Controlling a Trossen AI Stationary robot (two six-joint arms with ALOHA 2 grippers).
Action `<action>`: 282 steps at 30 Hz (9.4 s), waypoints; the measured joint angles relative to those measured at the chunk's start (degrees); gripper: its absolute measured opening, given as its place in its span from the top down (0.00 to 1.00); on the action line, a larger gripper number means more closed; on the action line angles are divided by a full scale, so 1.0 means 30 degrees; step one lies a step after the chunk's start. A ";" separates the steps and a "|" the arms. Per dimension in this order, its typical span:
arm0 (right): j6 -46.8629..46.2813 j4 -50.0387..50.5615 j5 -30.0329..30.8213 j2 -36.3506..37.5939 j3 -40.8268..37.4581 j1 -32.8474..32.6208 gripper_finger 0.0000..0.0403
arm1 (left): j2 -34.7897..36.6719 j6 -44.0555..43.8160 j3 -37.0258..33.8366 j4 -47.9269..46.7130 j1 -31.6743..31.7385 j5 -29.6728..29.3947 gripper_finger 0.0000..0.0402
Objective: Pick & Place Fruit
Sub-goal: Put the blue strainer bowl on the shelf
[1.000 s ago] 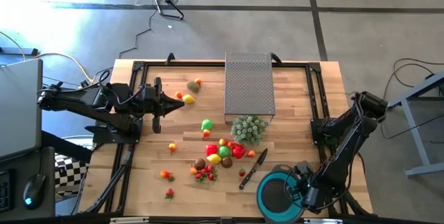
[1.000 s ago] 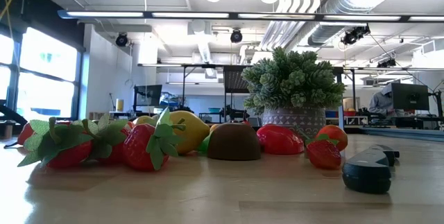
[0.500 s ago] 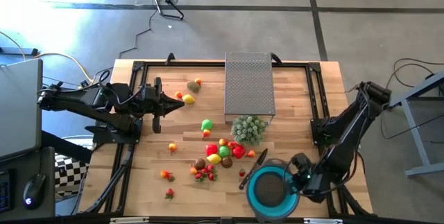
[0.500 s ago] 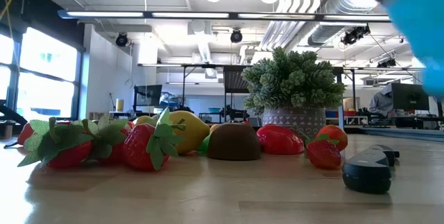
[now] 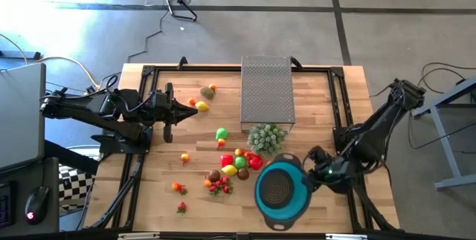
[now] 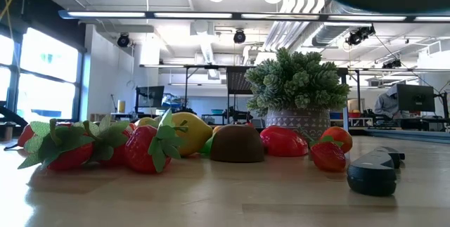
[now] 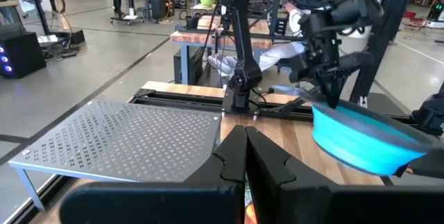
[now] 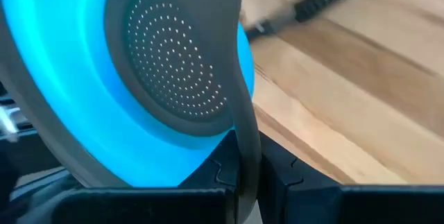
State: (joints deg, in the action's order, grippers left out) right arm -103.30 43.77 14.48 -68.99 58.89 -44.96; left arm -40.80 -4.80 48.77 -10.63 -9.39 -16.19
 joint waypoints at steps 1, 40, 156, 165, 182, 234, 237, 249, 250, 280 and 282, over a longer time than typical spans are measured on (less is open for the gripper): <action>0.0674 -0.0310 0.0064 0.0124 0.0014 0.0411 0.97 | -0.0007 0.0000 0.0000 0.0007 0.0000 0.0000 1.00; 1.7338 -0.4798 -0.4965 0.2462 0.3072 1.7986 0.97 | 0.0030 0.2094 0.0000 0.0021 0.0000 -0.2961 1.00; 2.9451 1.3738 -1.2386 -1.1868 1.6612 3.1945 0.95 | 0.0015 0.1501 0.0000 -0.0085 0.0000 -0.2987 1.00; 2.9382 1.3266 -1.1481 -1.1868 1.6612 3.1945 0.94 | 0.0015 0.1494 -0.0002 -0.0088 0.0000 -0.2987 1.00; 2.9542 1.2732 -1.0572 -1.1868 1.6612 3.1841 0.89 | 0.0015 0.1494 -0.0006 -0.0115 0.0000 -0.2986 1.00; 3.4204 0.9518 -1.0830 -0.3667 1.2175 2.5688 0.99 | 0.0022 0.1494 -0.0007 -0.0507 0.0000 -0.2994 1.00; 3.2760 0.6761 -1.0777 -0.2151 0.9462 2.4678 0.99 | 0.0022 0.1494 -0.0007 -0.0503 0.0000 -0.2994 1.00; 2.6947 -0.1534 -0.5562 0.1462 0.0593 2.0051 0.99 | 0.0022 0.1508 -0.0007 -0.0510 0.0000 -0.3823 1.00; 2.6688 -0.2289 -0.5194 0.1464 0.0018 1.9700 0.99 | 0.0022 0.1511 -0.0007 -0.0510 0.0000 -0.3982 1.00; 2.6031 -1.3506 0.7625 -0.1927 -0.4655 1.5538 1.00 | 0.0022 0.1508 -0.0007 -0.0510 0.0000 -0.4510 1.00; 2.6363 -1.3722 0.7859 -0.1992 -0.4655 1.5618 1.00 | 0.0020 0.1508 -0.0007 -0.0513 0.0000 -0.4510 1.00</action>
State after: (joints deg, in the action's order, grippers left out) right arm -24.21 2.60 38.06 -74.97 44.93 1.89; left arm -40.74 -0.27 48.75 -12.17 -9.39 -29.71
